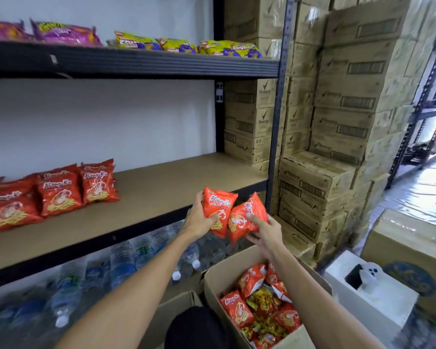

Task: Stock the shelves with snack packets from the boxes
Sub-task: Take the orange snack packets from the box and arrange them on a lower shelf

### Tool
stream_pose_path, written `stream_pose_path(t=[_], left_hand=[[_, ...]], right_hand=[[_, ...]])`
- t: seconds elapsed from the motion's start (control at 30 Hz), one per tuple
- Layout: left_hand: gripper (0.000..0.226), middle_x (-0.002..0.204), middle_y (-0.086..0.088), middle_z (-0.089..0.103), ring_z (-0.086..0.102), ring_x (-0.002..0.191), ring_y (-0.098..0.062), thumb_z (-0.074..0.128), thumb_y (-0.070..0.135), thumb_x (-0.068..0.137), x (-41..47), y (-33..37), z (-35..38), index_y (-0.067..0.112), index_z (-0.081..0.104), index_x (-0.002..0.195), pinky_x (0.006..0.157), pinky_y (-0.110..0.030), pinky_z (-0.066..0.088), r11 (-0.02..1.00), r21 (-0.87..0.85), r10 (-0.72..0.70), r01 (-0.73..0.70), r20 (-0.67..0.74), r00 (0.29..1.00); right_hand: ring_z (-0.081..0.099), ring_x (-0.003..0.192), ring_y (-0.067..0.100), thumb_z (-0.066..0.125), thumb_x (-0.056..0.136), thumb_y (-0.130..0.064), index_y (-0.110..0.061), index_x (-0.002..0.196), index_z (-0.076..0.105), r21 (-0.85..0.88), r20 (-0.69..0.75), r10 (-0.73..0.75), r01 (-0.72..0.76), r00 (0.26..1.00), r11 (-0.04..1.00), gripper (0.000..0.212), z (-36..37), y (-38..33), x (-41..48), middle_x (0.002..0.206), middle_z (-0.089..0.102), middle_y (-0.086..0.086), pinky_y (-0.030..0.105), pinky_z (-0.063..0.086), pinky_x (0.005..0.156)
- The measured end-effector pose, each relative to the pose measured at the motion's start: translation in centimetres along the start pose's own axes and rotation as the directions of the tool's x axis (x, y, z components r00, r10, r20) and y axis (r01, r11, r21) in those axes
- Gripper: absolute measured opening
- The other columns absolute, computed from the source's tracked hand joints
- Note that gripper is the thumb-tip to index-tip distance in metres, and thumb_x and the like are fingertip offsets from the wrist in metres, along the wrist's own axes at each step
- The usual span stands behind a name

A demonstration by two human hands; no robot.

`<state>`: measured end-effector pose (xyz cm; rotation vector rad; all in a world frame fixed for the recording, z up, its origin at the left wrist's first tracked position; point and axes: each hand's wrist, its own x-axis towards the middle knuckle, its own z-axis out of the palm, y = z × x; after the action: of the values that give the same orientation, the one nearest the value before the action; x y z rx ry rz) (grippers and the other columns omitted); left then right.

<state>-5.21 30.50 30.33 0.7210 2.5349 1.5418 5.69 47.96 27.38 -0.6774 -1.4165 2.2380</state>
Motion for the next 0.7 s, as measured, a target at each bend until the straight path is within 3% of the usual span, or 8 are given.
stream_pose_path(t=[0.1,0.17,0.27,0.4,0.47,0.53,0.7], left_hand=[[0.087,0.139,0.004,0.046,0.057,0.119,-0.016,0.076,0.018,0.085,-0.3,1.1,-2.7,0.028,0.019,0.150,0.100,-0.042,0.051,0.998,-0.024,0.065,-0.066,-0.035,0.997],[0.089,0.143,0.000,0.044,0.059,0.114,-0.014,0.076,0.014,0.086,-0.3,1.4,-4.8,0.029,0.017,0.152,0.088,-0.032,0.057,0.996,-0.056,0.073,-0.076,-0.052,0.996],[0.089,0.137,0.000,0.047,0.058,0.105,-0.008,0.077,0.014,0.085,-0.7,1.8,-8.3,0.028,0.020,0.152,0.073,-0.016,0.051,0.995,-0.044,0.080,-0.086,-0.114,0.990],[0.091,0.144,-0.004,0.049,0.057,0.114,-0.012,0.080,0.020,0.083,-1.5,1.6,-13.6,0.028,0.024,0.154,0.084,-0.024,0.051,0.996,0.020,0.084,-0.082,-0.199,0.976],[0.094,0.149,-0.004,0.045,0.056,0.123,-0.019,0.081,0.024,0.082,-1.7,1.1,-16.2,0.030,0.022,0.155,0.094,-0.036,0.054,0.997,0.047,0.068,-0.059,-0.227,0.972],[0.097,0.152,-0.004,0.042,0.053,0.129,-0.022,0.081,0.026,0.081,-1.8,0.4,-18.8,0.029,0.021,0.156,0.100,-0.046,0.052,0.996,0.078,0.055,-0.037,-0.249,0.967],[0.099,0.149,-0.007,0.047,0.055,0.127,-0.022,0.083,0.021,0.079,-2.2,-1.9,-24.8,0.027,0.021,0.156,0.100,-0.044,0.052,0.999,0.051,0.010,0.007,-0.313,0.950]], right_hand=[[0.069,0.104,0.026,0.082,0.081,-0.018,-0.012,0.126,0.058,-0.036,0.071,-0.043,0.045,0.997,0.998,0.052,2.3,-1.4,0.1,0.114,0.071,0.009,0.042,0.058,0.081],[0.068,0.106,0.024,0.081,0.081,-0.018,-0.014,0.129,0.056,-0.063,0.119,-0.062,0.070,0.991,0.996,0.054,4.2,-2.4,0.2,0.118,0.069,0.008,0.041,0.058,0.080],[0.068,0.105,0.024,0.080,0.081,-0.016,-0.011,0.130,0.056,-0.119,0.189,-0.066,0.090,0.980,0.989,0.054,7.3,-3.8,0.6,0.120,0.068,0.010,0.040,0.059,0.075],[0.069,0.102,0.025,0.082,0.080,-0.019,-0.014,0.132,0.052,-0.232,0.301,-0.052,0.126,0.952,0.965,0.061,12.3,-5.1,0.6,0.121,0.066,0.010,0.039,0.061,0.074],[0.071,0.098,0.025,0.081,0.081,-0.020,-0.015,0.127,0.055,-0.297,0.369,-0.063,0.182,0.927,0.937,0.054,14.9,-5.6,0.3,0.115,0.069,0.008,0.040,0.061,0.077],[0.072,0.092,0.023,0.082,0.080,-0.018,-0.016,0.122,0.058,-0.341,0.418,-0.079,0.237,0.905,0.909,0.049,17.6,-6.1,-0.1,0.107,0.071,0.006,0.036,0.061,0.068],[0.071,0.073,0.014,0.082,0.080,-0.013,-0.016,0.109,0.061,-0.432,0.530,-0.088,0.359,0.843,0.827,0.036,24.3,-6.3,-0.5,0.095,0.072,0.001,0.028,0.057,0.052]])
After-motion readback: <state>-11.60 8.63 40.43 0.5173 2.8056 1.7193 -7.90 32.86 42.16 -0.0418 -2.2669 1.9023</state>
